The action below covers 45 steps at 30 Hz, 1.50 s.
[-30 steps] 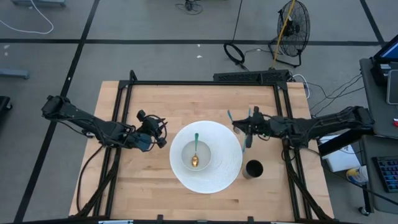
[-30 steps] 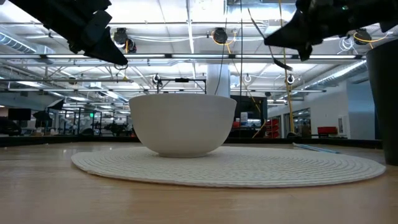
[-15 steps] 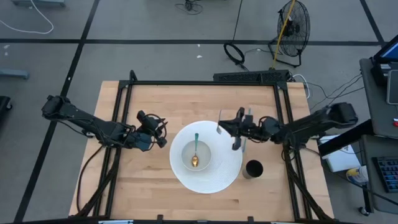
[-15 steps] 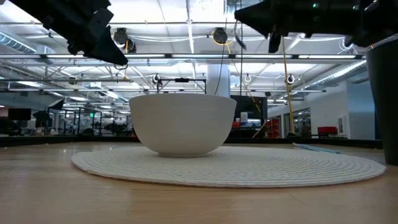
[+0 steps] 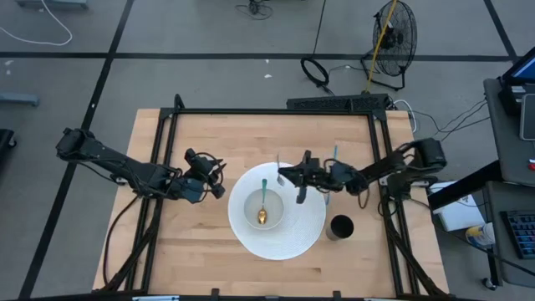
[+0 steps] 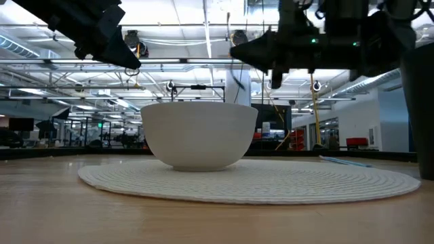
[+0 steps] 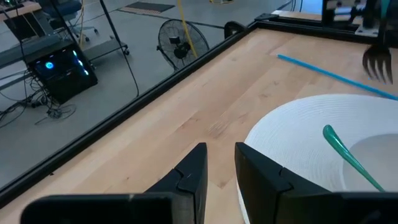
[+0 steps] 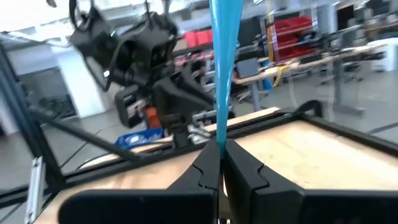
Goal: Pick & Place Utensil
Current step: Put the blue fork into the white bowl on the white mat
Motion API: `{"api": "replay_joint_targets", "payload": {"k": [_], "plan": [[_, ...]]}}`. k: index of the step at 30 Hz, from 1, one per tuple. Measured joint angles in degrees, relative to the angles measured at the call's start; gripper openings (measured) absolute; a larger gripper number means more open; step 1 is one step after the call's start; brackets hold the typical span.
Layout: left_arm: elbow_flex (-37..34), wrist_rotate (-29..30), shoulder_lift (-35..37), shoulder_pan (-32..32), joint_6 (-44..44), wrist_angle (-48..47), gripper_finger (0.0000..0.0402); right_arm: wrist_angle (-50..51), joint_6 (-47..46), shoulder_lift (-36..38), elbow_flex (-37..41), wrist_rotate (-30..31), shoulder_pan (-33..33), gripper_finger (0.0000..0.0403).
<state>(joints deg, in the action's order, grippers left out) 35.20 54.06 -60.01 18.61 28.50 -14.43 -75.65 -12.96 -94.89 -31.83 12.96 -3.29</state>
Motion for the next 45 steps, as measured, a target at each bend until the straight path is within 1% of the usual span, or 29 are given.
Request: {"api": "replay_joint_targets", "payload": {"k": [2, 6, 8, 13, 21, 26, 28, 30, 32, 35, 38, 41, 45], "plan": [[0.0, 0.0, 0.0, 0.0, -0.1, 0.2, 0.0088, 0.8, -0.1, -2.3, -2.3, -1.3, 0.3, 0.0], [0.0, -0.1, 0.0, 0.0, 0.2, 0.1, 0.0088, 2.2, 0.1, -6.1, -5.7, -1.3, 0.3, 0.0], [0.0, 0.0, 0.0, 0.3, 0.2, 0.2, 0.0088, 2.3, 0.1, -7.3, -6.5, -1.4, 0.3, 0.0], [0.0, 0.0, 0.0, 0.3, 0.1, 0.2, 0.0088, 2.2, -2.1, -10.2, -8.3, -4.4, 0.2, 0.0], [0.0, 0.1, 0.0, 0.3, -0.1, 0.6, 0.0088, 2.7, -4.0, -12.4, -9.8, -8.8, -0.3, 0.0], [0.0, -0.6, 0.0, 0.2, -0.2, 1.7, 0.0088, 5.8, -3.9, -12.6, -10.0, -11.5, -0.3, 0.0], [0.0, -3.1, 0.0, 0.2, -1.6, 3.7, 0.0088, 5.8, -2.9, -12.6, -9.9, -11.8, -0.3, 0.0], [0.0, -7.0, -0.2, 0.2, -4.8, 7.3, 0.0088, 5.7, -1.4, -12.6, -9.9, -12.1, -0.3, 0.0], [0.0, -12.0, -1.5, 0.2, -9.8, 13.1, 0.0088, 5.6, -0.3, -12.6, -9.9, -13.2, -0.1, 0.0], [0.0, -20.2, -3.9, 0.0, -17.9, 22.4, 0.0088, 4.7, 0.4, -12.5, -9.9, -13.2, 0.0, 0.0], [0.1, -26.9, -7.9, -1.4, -22.8, 31.7, 0.0088, 4.3, 1.4, -12.5, -9.9, -13.2, 0.0, 0.0], [0.0, -31.8, -11.5, -3.8, -23.7, 37.3, 0.0088, 4.3, 2.0, -12.5, -9.9, -13.2, 0.0, 0.0], [0.0, -35.0, -15.3, -7.0, -20.9, 40.0, 0.0088, 3.5, 3.2, -12.5, -9.9, -13.1, 0.0, 0.0]]}}
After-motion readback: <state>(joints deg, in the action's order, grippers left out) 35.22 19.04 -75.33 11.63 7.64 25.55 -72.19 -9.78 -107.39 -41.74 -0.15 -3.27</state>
